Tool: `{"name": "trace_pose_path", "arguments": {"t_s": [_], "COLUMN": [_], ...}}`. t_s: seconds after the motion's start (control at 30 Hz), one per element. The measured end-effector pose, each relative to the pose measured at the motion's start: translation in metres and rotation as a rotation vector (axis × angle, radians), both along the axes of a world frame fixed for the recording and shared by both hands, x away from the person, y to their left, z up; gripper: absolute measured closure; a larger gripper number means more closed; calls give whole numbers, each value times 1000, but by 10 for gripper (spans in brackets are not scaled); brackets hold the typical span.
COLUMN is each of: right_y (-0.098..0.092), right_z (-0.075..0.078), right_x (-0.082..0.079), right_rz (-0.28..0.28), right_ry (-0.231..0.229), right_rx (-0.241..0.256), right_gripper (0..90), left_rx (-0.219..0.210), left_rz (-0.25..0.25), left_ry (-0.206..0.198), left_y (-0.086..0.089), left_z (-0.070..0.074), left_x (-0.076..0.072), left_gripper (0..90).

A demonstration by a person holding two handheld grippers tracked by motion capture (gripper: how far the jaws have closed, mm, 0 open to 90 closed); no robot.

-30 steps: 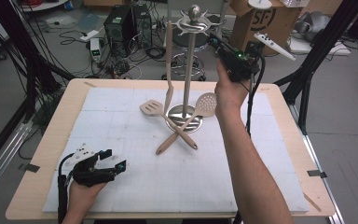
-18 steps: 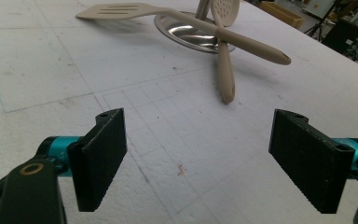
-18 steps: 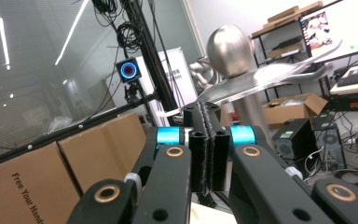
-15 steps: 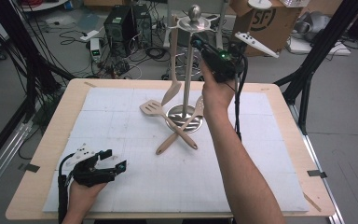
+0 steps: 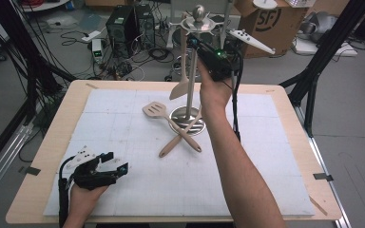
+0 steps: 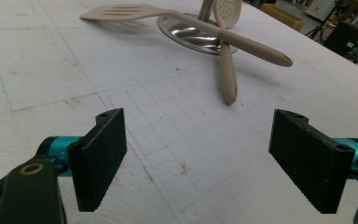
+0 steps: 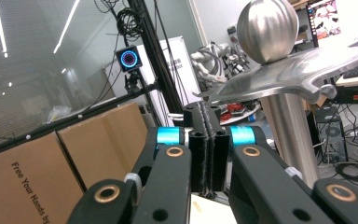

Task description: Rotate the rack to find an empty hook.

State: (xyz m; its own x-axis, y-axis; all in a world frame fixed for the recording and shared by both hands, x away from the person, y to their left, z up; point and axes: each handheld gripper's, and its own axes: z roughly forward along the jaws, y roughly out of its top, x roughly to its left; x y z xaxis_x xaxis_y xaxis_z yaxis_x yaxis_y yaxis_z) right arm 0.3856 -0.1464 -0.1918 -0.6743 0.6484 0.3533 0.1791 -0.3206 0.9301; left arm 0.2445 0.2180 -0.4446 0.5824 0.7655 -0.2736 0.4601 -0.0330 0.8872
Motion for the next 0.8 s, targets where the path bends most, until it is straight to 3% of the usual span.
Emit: {"name": "trace_pose_path", "arguments": {"t_s": [0.17,0.33,0.8], "right_y": [-3,-6,-14], "right_z": [-4,-12,-43], "right_x": [-7,-10,-13], "right_rz": [-1,4,11], "right_ry": [-13,-15,47], "right_rx": [-18,-30,-33], "right_gripper": [897,796,644], "left_rx": [6,11,8], "left_rz": [-7,-8,-13], "left_ry": [2,2,2], "left_y": [-2,-2,-3], "left_z": [-1,0,-1], "left_x": [1,1,2], "left_gripper": [197,197,197]}}
